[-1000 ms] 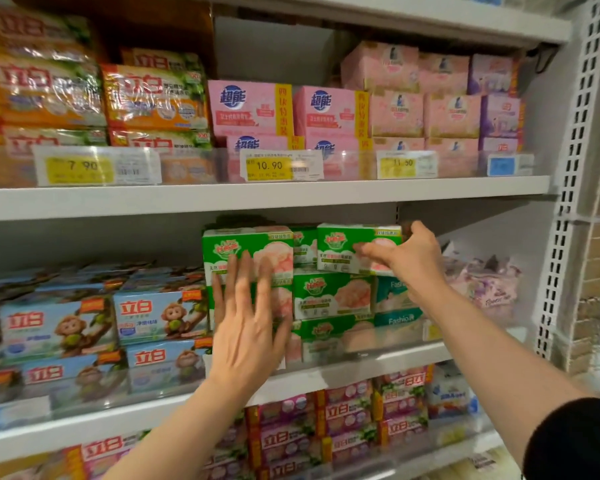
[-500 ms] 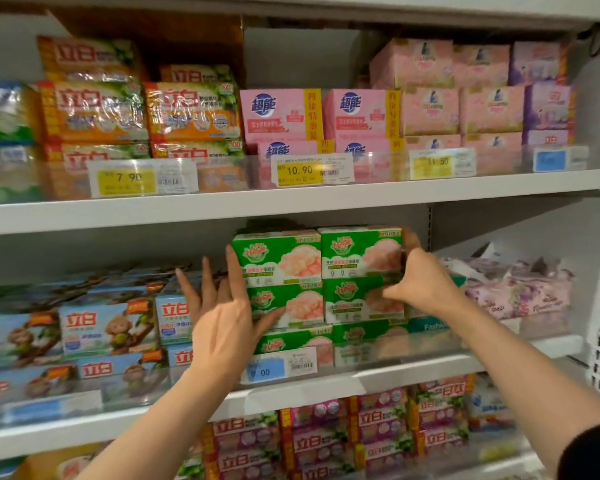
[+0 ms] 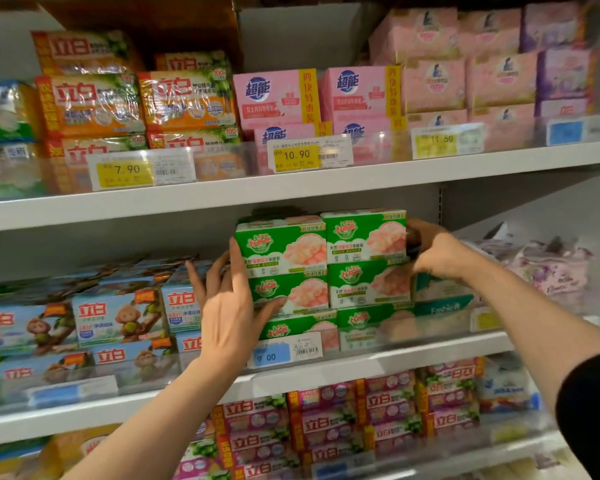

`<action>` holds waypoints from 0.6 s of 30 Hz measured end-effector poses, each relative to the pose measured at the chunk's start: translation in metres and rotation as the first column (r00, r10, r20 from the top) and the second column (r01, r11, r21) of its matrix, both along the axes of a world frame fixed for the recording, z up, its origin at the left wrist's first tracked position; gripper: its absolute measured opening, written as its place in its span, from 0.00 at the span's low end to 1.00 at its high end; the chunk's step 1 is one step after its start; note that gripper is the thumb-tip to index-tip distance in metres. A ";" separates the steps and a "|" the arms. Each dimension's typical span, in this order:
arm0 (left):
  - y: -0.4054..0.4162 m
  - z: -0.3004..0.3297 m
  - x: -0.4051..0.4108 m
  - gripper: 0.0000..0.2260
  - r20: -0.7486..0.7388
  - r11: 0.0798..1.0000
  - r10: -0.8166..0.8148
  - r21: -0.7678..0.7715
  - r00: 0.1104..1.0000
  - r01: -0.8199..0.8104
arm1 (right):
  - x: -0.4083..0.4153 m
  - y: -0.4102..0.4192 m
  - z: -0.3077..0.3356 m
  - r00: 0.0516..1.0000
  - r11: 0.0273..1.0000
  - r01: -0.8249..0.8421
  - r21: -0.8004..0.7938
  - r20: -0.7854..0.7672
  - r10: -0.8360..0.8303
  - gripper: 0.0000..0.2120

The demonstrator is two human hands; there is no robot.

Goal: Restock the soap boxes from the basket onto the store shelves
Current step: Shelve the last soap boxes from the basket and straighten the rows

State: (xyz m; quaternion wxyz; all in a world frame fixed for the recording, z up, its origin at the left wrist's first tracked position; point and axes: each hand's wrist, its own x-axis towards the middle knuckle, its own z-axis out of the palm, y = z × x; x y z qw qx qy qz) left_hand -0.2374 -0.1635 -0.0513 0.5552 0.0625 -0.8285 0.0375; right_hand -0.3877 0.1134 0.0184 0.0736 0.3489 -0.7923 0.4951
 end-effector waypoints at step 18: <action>-0.004 0.000 0.007 0.50 0.077 0.998 0.040 0.039 0.996 -0.043 | 0.005 0.005 -0.005 0.984 0.976 0.161 0.149 -0.106 -0.146 0.31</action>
